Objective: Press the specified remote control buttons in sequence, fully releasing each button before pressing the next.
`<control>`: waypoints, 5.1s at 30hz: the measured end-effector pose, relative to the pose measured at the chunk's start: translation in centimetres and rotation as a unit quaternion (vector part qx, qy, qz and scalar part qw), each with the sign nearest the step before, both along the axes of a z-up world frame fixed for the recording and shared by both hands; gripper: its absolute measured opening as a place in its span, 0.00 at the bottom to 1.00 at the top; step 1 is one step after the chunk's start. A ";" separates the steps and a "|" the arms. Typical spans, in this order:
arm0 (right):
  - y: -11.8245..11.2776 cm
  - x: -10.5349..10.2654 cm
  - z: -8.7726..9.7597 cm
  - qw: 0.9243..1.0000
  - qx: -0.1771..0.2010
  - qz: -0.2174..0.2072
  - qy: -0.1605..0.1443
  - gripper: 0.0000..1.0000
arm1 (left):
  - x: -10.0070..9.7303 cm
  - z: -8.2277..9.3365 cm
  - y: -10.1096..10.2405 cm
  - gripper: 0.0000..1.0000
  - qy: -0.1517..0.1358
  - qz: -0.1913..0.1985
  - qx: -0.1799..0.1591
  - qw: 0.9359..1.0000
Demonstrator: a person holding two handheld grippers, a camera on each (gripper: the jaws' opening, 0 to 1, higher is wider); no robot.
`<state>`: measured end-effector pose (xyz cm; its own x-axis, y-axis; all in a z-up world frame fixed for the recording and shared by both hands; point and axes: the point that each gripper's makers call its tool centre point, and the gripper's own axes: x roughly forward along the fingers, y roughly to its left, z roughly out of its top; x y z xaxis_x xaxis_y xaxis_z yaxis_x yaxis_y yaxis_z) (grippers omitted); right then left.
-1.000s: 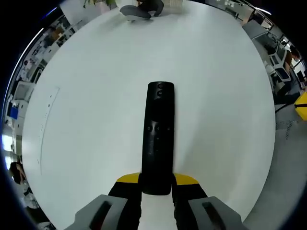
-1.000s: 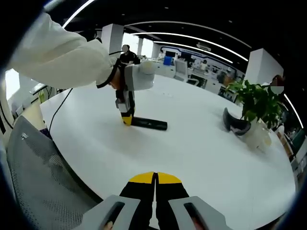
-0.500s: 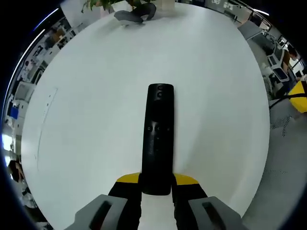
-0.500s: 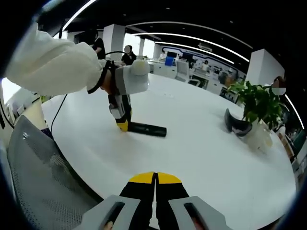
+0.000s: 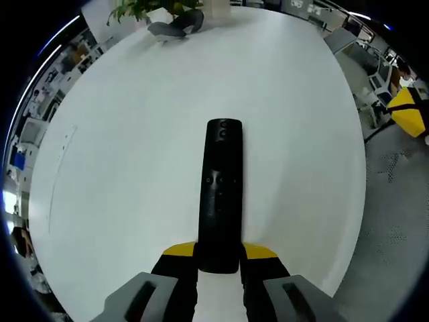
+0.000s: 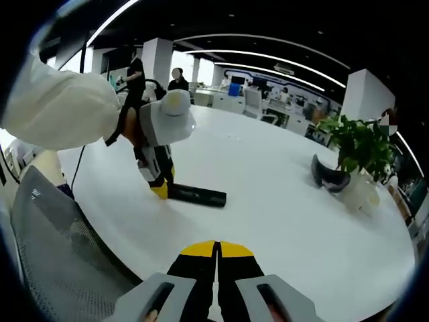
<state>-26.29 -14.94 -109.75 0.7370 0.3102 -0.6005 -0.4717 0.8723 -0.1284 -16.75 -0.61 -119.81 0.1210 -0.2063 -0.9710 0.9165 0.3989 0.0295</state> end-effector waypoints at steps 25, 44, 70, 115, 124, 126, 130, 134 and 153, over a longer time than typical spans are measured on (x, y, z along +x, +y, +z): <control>0.5 -0.2 0.2 1.000 0.021 0.003 0.003 0.00 | -5.6 0.1 0.0 0.23 -0.002 -0.027 -0.008 1.000; 0.5 -0.2 0.0 1.000 -0.005 0.015 -0.003 0.00 | -9.5 0.1 -0.7 0.24 -0.001 -0.003 -0.010 1.000; 0.7 -0.3 -0.1 1.000 0.015 0.016 0.011 0.00 | -13.3 0.1 -1.7 0.24 -0.009 0.030 -0.034 0.999; 2.5 1.1 -8.4 0.961 0.068 0.009 0.268 0.00 | -13.8 0.4 -2.5 0.24 -0.084 0.019 -0.216 0.972; 3.2 0.7 -8.6 0.959 0.070 0.023 0.272 0.00 | -13.9 0.4 -2.7 0.24 -0.086 0.009 -0.219 0.972; 3.0 0.6 -8.6 0.959 0.066 0.023 0.274 0.00 | -13.9 0.4 -2.7 0.24 -0.086 0.010 -0.219 0.972; 2.9 0.6 -8.6 0.957 0.083 0.012 0.276 0.00 | -13.9 0.4 -2.8 0.24 -0.084 0.015 -0.223 0.971; 2.7 0.6 -8.6 0.951 0.112 -0.005 0.289 0.00 | -13.8 0.4 -2.9 0.25 -0.087 0.013 -0.226 0.970; 3.0 0.6 -8.4 0.951 0.114 -0.004 0.289 0.00 | -13.8 0.4 -3.1 0.25 -0.090 0.012 -0.232 0.968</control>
<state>-25.70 -11.89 -118.18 0.3079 0.4756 -0.8240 -0.3988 0.8509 0.3420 -30.55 -3.73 -119.36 0.2900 -0.6106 -0.7370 0.9034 0.4289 0.0001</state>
